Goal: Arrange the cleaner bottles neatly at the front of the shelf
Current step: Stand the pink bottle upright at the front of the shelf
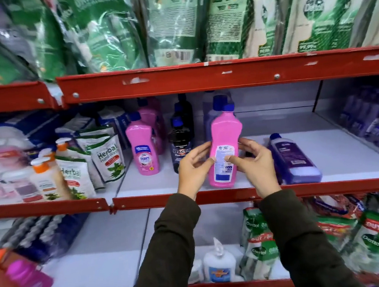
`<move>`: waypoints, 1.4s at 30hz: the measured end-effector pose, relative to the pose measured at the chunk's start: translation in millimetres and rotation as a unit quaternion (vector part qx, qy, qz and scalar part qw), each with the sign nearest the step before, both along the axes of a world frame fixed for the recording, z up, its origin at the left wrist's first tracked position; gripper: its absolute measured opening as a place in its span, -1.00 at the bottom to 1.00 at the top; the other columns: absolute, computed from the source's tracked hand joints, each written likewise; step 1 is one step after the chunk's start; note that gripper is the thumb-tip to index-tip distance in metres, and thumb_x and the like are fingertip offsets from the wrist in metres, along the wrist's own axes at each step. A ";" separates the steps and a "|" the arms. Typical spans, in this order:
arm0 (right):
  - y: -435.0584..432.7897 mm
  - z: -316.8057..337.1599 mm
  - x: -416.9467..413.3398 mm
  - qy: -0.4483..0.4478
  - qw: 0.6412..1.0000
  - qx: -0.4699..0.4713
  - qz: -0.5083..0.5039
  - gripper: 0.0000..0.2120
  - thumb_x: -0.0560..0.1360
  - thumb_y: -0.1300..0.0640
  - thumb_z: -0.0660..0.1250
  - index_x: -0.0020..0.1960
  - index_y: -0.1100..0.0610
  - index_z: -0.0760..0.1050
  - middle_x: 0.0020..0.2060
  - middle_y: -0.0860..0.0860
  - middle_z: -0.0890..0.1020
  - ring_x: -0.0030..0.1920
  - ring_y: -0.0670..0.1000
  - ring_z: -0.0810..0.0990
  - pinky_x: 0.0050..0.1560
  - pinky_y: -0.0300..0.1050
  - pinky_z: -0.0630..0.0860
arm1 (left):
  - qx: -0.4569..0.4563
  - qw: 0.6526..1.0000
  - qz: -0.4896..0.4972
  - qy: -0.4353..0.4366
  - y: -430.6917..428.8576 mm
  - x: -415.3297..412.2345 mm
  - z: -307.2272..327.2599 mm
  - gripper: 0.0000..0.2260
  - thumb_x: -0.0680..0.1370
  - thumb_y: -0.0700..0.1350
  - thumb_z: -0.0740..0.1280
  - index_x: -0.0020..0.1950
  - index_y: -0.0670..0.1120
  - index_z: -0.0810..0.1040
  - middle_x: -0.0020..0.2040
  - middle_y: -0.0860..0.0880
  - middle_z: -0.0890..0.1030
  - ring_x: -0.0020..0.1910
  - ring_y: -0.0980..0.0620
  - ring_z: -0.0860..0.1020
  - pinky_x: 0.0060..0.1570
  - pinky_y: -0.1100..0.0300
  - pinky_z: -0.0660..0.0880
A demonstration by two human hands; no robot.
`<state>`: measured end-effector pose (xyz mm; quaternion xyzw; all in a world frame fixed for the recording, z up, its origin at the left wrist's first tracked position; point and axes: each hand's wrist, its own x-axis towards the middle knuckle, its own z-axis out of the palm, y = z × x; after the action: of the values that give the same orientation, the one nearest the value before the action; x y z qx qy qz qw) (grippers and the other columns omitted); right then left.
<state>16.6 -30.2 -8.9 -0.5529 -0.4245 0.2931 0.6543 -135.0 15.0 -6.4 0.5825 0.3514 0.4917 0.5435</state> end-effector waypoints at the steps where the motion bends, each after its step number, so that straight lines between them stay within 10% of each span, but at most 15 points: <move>1: 5.1 -0.6 -14.1 -0.003 1.000 0.000 0.009 -0.45 0.37 0.31 0.55 0.33 0.16 0.51 0.14 0.06 0.68 0.04 0.02 0.72 0.08 0.04 0.66 | 0.003 1.000 0.011 -0.002 1.6 -14.3 -1.1 -0.59 0.55 -0.33 0.38 0.40 -0.15 0.51 0.33 -0.17 0.61 0.32 -0.08 0.59 0.27 -0.03 0.57; 6: 33.0 -8.9 -83.6 -0.031 0.999 0.009 0.041 -0.47 0.37 0.32 0.54 0.31 0.19 0.52 0.13 0.07 0.67 0.01 -0.07 0.67 -0.07 -0.31 0.63 | -0.003 0.997 0.072 -0.004 13.2 -80.5 -7.8 -0.61 0.56 -0.35 0.35 0.38 -0.16 0.51 0.32 -0.19 0.61 0.26 -0.05 0.60 0.32 -0.07 0.54; 12: 57.2 -18.9 -152.7 -0.054 0.996 0.006 0.076 -0.50 0.38 0.33 0.53 0.29 0.19 0.52 0.17 0.11 0.66 0.15 0.06 0.64 0.21 -0.02 0.58 | -0.017 0.992 0.127 -0.014 26.9 -146.1 -21.1 -0.60 0.56 -0.40 0.32 0.38 -0.18 0.51 0.33 -0.20 0.60 0.34 -0.12 0.57 0.39 -0.16 0.46; 17: 72.4 -27.8 -187.2 -0.068 0.994 0.007 0.090 -0.51 0.38 0.38 0.52 0.28 0.21 0.50 0.01 -0.07 0.63 -0.08 -0.41 0.61 0.01 -0.42 0.58 | -0.017 0.990 0.142 -0.017 39.4 -178.2 -31.0 -0.61 0.57 -0.37 0.32 0.40 -0.20 0.48 0.34 -0.22 0.58 0.37 -0.15 0.54 0.40 -0.16 0.45; 21: 79.1 -28.3 -198.5 -0.090 0.993 0.006 0.082 -0.48 0.40 0.34 0.51 0.33 0.25 0.48 0.15 0.08 0.63 0.03 -0.17 0.63 -0.07 -0.50 0.53 | -0.018 0.990 0.136 -0.029 48.8 -188.0 -35.2 -0.59 0.58 -0.36 0.31 0.43 -0.21 0.45 0.35 -0.24 0.57 0.36 -0.16 0.54 0.40 -0.15 0.45; 28: 78.2 -37.3 -209.5 -0.098 0.993 0.013 0.070 -0.44 0.47 0.23 0.48 0.42 0.10 0.41 0.26 0.01 0.58 0.12 -0.19 0.57 -0.03 -0.55 0.49 | 0.032 0.979 0.202 0.014 50.8 -189.5 -47.3 -0.65 0.57 -0.19 0.39 0.36 -0.02 0.55 0.33 -0.09 0.54 0.20 0.03 0.57 0.06 0.41 0.55; 31: 74.7 -41.0 -218.3 -0.094 0.994 0.028 0.045 -0.45 0.48 0.20 0.47 0.44 0.07 0.41 0.22 -0.02 0.60 0.15 -0.13 0.60 0.02 -0.48 0.52 | 0.061 0.966 0.251 0.020 48.2 -188.0 -55.1 -0.71 0.54 -0.15 0.43 0.26 -0.02 0.62 0.23 -0.04 0.60 0.04 0.17 0.60 -0.12 0.50 0.56; 38: 60.5 -46.4 -220.8 -0.068 0.996 0.056 0.032 -0.59 0.58 0.30 0.25 0.38 0.01 0.52 0.22 -0.05 0.64 0.08 -0.31 0.62 0.06 -0.41 0.56 | 0.073 0.980 0.187 0.004 43.6 -180.9 -62.0 -0.72 0.60 -0.13 0.34 0.32 0.02 0.51 0.26 0.00 0.62 0.25 0.11 0.59 0.27 0.24 0.53; 42: 55.3 -49.8 -221.1 -0.087 0.993 0.066 0.046 -0.54 0.57 0.42 0.16 0.30 0.04 0.59 0.22 -0.03 0.66 0.16 -0.08 0.65 0.27 -0.15 0.55 | 0.069 0.989 0.133 0.005 47.0 -177.3 -63.3 -0.66 0.57 -0.04 0.38 0.33 0.12 0.45 0.32 0.04 0.56 0.27 0.20 0.54 0.26 0.28 0.46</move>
<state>-204.5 25.1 -58.7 -0.5115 -0.5234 0.2454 0.6358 -312.3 62.0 -69.7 0.5691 0.3933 0.5800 0.4301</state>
